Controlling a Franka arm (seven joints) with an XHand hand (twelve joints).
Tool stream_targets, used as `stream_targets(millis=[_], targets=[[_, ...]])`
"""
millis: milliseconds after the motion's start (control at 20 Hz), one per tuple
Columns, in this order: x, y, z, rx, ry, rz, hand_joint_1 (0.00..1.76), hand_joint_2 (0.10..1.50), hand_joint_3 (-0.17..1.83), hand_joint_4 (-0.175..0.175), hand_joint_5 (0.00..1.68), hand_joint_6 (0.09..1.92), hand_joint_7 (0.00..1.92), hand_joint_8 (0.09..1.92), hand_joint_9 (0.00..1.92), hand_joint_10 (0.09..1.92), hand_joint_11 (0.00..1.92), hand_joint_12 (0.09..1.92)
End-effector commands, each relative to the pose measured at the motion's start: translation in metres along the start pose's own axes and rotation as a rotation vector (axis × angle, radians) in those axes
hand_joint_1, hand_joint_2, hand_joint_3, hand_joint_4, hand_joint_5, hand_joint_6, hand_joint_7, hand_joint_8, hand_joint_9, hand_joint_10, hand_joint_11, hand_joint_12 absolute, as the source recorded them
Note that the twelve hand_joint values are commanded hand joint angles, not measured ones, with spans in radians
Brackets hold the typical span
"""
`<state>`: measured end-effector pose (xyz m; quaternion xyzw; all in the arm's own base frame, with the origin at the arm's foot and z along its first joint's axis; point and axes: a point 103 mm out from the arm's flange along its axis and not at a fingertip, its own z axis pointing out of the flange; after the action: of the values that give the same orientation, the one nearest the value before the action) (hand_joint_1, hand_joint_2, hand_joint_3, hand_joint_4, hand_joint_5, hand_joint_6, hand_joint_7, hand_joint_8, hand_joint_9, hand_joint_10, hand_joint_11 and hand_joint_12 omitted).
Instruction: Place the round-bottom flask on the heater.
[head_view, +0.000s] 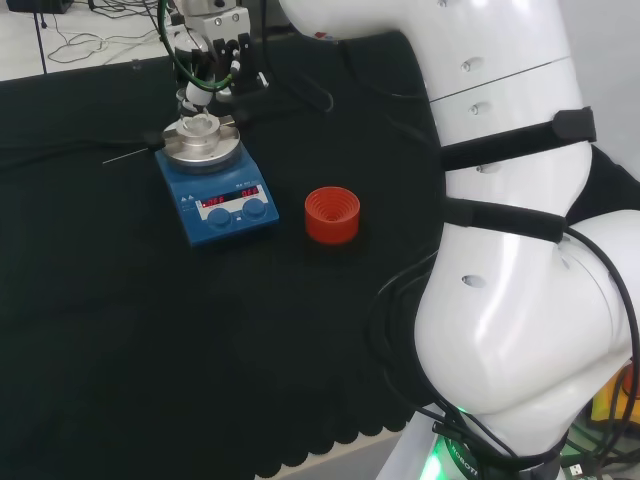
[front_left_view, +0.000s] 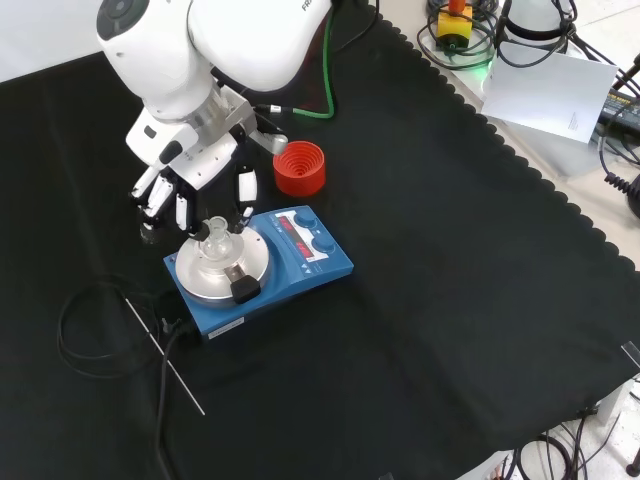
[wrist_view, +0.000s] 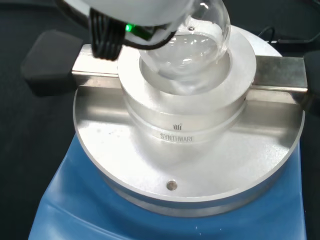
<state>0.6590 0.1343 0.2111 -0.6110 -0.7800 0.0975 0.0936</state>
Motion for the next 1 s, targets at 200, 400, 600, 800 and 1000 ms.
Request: stream_targets(millis=[200, 400, 600, 800, 1000], targets=[[-0.007, 0.004, 0.002, 0.015, 0.006, 0.018, 1.11, 0.70, 0.70, 0.074, 1.13, 0.94, 0.23, 0.65, 0.51, 0.63, 0.18, 1.40], [-0.012, 0.003, 0.003, 0.015, 0.012, 0.021, 1.11, 0.70, 0.70, 0.074, 1.13, 0.94, 0.23, 0.65, 0.50, 0.63, 0.18, 1.40], [-0.013, 0.003, 0.003, 0.019, 0.011, 0.025, 1.11, 0.70, 0.70, 0.073, 1.13, 0.94, 0.23, 0.65, 0.50, 0.63, 0.18, 1.40], [-0.018, 0.002, 0.003, 0.019, 0.038, 0.021, 1.10, 0.74, 0.64, 0.075, 1.11, 0.94, 0.22, 0.65, 0.50, 0.63, 0.18, 1.40], [-0.020, 0.001, 0.001, 0.026, 0.041, 0.019, 1.02, 0.77, 0.46, 0.003, 0.95, 0.85, 0.17, 0.65, 0.44, 0.66, 0.15, 1.40]])
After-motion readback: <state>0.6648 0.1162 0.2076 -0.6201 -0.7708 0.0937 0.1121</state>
